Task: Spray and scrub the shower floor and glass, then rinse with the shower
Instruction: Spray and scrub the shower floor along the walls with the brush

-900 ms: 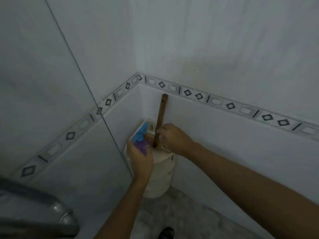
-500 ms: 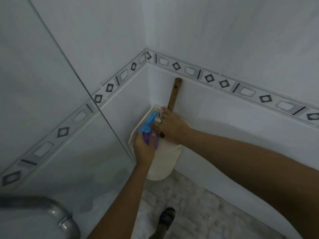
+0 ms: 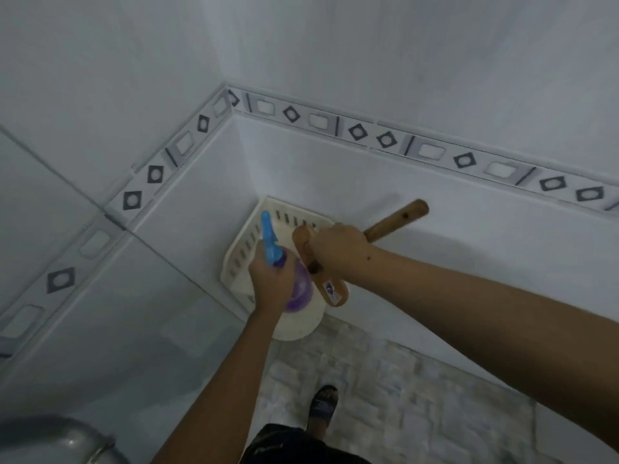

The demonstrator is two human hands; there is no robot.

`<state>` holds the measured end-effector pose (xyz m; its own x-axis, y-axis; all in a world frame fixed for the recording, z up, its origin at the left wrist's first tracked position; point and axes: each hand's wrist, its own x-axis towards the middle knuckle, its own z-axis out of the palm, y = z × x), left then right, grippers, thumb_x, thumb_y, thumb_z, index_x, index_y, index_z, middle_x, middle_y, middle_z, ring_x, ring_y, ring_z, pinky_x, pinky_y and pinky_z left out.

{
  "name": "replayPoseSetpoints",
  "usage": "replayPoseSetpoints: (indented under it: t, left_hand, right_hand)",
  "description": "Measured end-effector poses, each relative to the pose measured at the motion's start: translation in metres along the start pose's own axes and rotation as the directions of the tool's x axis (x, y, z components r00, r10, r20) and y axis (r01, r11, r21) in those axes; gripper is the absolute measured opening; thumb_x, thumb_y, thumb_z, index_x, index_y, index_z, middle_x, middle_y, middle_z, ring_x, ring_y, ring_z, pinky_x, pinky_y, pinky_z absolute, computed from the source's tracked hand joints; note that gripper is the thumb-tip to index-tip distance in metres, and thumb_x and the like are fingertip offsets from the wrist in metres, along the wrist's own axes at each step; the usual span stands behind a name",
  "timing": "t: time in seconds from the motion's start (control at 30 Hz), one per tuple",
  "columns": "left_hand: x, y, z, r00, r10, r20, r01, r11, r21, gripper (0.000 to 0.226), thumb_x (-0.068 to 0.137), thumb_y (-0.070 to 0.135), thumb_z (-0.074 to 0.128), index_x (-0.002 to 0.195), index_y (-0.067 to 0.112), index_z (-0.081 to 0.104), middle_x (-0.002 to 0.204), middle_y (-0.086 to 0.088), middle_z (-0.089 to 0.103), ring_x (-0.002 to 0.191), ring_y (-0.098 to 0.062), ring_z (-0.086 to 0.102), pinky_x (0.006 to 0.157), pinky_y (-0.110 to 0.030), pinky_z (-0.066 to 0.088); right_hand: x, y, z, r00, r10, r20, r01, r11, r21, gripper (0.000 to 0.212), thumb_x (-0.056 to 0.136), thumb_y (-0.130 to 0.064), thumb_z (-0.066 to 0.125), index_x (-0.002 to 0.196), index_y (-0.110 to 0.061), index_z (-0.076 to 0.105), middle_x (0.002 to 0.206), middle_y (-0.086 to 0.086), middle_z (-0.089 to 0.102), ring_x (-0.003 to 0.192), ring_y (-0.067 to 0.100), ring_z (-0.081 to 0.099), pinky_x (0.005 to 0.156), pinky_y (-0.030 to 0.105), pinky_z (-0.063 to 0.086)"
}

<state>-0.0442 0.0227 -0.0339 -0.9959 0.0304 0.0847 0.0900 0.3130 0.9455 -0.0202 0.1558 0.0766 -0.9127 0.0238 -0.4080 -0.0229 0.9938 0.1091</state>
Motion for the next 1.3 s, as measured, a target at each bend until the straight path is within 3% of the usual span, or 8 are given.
replayPoseSetpoints:
  t: [0.23,0.33,0.43,0.5,0.6,0.87,1.1,1.3]
  left_hand:
    - [-0.051,0.047,0.085,0.896,0.148,0.419,-0.13,0.989,-0.071,0.032,0.093,0.022,0.071,0.115,0.014,0.05,0.103,-0.007,0.063,0.088,-0.015,0.063,0.077,-0.021,0.051]
    - [-0.084,0.055,0.123,0.795,0.21,0.57,-0.205,0.976,-0.074,0.033,0.093,0.03,0.071,0.119,0.013,0.06,0.102,-0.002,0.066,0.089,-0.009,0.062,0.08,-0.017,0.049]
    - [-0.137,0.061,0.16,0.689,0.25,0.68,-0.257,0.962,-0.094,0.02,0.093,0.031,0.071,0.087,0.012,0.065,0.069,0.001,0.061,0.061,-0.002,0.055,0.062,-0.015,0.044]
    - [-0.18,0.06,0.185,0.641,0.269,0.719,-0.27,0.956,-0.118,0.04,0.096,0.033,0.066,0.071,0.003,0.057,0.057,-0.011,0.052,0.05,-0.007,0.042,0.051,-0.019,0.035]
    - [-0.228,0.043,0.215,0.592,0.252,0.765,-0.267,0.958,-0.109,0.052,0.098,0.038,0.062,0.063,0.002,0.051,0.052,-0.01,0.046,0.047,-0.008,0.038,0.048,-0.023,0.031]
    - [-0.331,-0.053,0.298,0.353,0.167,0.921,-0.378,0.925,-0.023,0.049,0.092,0.054,0.063,0.065,0.014,0.052,0.055,-0.01,0.053,0.048,-0.021,0.05,0.05,-0.043,0.047]
    - [-0.356,-0.205,0.395,0.151,0.039,0.988,-0.567,0.822,0.054,0.037,0.077,0.042,0.084,0.083,0.011,0.064,0.071,0.001,0.066,0.06,-0.013,0.059,0.062,-0.035,0.056]
    - [-0.342,-0.37,0.477,0.17,-0.04,0.985,-0.634,0.761,0.14,0.048,0.071,0.045,0.088,0.094,0.01,0.066,0.084,-0.006,0.071,0.073,-0.023,0.067,0.071,-0.036,0.057]
  right_hand:
    - [-0.089,0.081,0.076,0.901,0.317,0.296,-0.401,0.87,0.288,0.017,0.095,-0.016,0.055,0.109,-0.008,0.049,0.078,0.005,0.051,0.067,0.022,0.054,0.064,0.036,0.048]
    - [-0.139,0.123,0.146,0.798,0.391,0.46,-0.596,0.631,0.497,0.019,0.101,-0.018,0.047,0.112,-0.008,0.059,0.084,0.005,0.056,0.056,0.019,0.05,0.047,0.027,0.043]
    - [-0.221,0.15,0.205,0.671,0.434,0.601,-0.724,0.212,0.656,0.043,0.099,-0.049,0.039,0.116,-0.016,0.061,0.07,0.011,0.053,0.035,0.02,0.038,0.045,0.025,0.032]
    - [-0.277,0.154,0.242,0.61,0.499,0.616,-0.708,-0.006,0.706,0.046,0.1,-0.055,0.033,0.112,-0.017,0.055,0.067,0.011,0.053,0.028,0.02,0.042,0.043,0.026,0.035]
    - [-0.336,0.144,0.292,0.455,0.589,0.668,-0.608,-0.342,0.716,0.035,0.106,-0.036,0.038,0.105,-0.005,0.053,0.066,0.013,0.05,0.034,0.023,0.047,0.036,0.026,0.039]
    - [-0.403,0.099,0.448,0.237,0.379,0.894,-0.325,-0.837,0.441,0.015,0.105,-0.02,0.041,0.093,-0.01,0.046,0.078,0.011,0.049,0.052,0.022,0.052,0.043,0.028,0.048]
    - [-0.35,0.079,0.627,0.219,0.266,0.939,-0.173,-0.936,0.306,0.024,0.102,-0.024,0.044,0.083,-0.01,0.049,0.065,0.009,0.05,0.043,0.021,0.05,0.042,0.025,0.042]
    - [-0.264,0.072,0.794,0.209,0.265,0.941,-0.205,-0.93,0.307,0.029,0.103,-0.029,0.046,0.087,-0.006,0.054,0.06,0.009,0.052,0.045,0.022,0.051,0.044,0.028,0.045]
